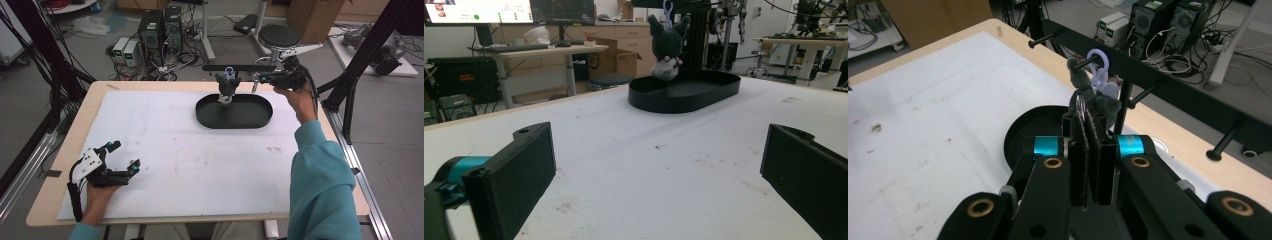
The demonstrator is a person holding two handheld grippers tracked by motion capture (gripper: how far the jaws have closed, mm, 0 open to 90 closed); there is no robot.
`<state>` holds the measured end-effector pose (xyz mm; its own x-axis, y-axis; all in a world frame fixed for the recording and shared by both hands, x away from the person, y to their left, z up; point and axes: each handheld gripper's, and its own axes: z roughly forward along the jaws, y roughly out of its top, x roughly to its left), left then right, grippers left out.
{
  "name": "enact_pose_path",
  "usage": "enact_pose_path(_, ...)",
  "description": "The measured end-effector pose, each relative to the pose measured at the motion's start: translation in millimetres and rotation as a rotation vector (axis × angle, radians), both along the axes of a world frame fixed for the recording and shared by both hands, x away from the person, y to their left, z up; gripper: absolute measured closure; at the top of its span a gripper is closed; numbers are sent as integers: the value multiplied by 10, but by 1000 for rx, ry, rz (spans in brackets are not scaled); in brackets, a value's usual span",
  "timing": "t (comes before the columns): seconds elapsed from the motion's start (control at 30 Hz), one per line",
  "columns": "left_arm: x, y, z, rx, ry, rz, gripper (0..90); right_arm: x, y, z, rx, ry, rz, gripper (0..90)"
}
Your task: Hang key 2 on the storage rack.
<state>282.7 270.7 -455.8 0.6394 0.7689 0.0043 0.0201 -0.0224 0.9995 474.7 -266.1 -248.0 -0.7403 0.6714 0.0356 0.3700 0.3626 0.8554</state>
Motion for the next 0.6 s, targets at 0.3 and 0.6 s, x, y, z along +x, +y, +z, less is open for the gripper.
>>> enact_pose_path(0.3,0,3,0,-3,1,2,17,184,150,81,-31,13,5,889)
enact_pose_path(0.6,2,-1,-2,-3,-3,0,17,332,229,45,-48,31,3,888)
